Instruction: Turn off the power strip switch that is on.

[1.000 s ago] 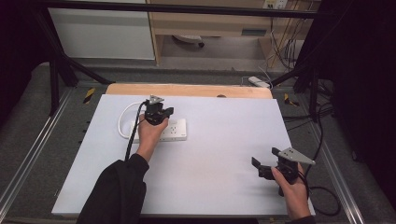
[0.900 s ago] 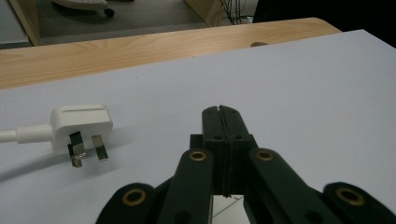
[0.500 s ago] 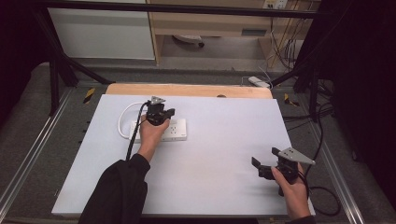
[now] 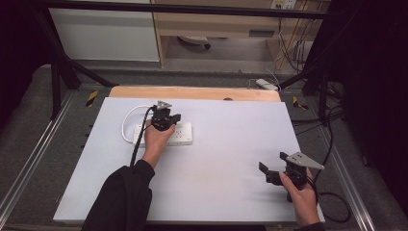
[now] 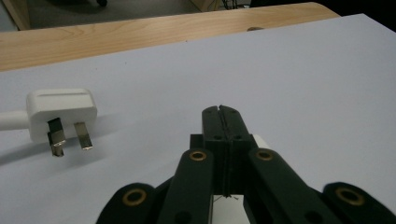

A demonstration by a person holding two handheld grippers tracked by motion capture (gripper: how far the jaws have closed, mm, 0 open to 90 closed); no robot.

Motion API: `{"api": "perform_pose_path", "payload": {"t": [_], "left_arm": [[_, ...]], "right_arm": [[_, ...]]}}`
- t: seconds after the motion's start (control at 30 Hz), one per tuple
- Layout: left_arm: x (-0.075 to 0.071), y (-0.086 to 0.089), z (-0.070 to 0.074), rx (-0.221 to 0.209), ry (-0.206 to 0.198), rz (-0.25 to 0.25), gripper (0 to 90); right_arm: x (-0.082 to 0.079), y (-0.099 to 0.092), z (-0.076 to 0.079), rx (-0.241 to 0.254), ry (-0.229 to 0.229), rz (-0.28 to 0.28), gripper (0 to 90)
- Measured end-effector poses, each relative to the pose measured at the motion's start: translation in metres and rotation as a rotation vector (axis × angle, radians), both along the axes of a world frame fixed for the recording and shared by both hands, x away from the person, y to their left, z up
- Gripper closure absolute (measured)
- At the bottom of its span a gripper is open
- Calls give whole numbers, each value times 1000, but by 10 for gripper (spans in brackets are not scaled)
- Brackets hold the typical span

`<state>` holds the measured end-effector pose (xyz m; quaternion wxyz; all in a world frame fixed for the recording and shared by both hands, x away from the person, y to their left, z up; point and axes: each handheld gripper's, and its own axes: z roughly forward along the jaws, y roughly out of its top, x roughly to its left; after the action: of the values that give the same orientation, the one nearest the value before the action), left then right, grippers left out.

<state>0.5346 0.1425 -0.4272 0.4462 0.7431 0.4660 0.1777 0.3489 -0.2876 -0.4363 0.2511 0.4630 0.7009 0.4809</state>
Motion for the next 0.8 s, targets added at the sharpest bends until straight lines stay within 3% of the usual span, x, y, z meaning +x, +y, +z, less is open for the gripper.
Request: {"api": "perform_pose_path", "payload": {"t": [0.8], "left_arm": [[-6,-6,-10,15,27,-27,900]], "right_arm": [[0,0,0,1,-1,0,43]]}}
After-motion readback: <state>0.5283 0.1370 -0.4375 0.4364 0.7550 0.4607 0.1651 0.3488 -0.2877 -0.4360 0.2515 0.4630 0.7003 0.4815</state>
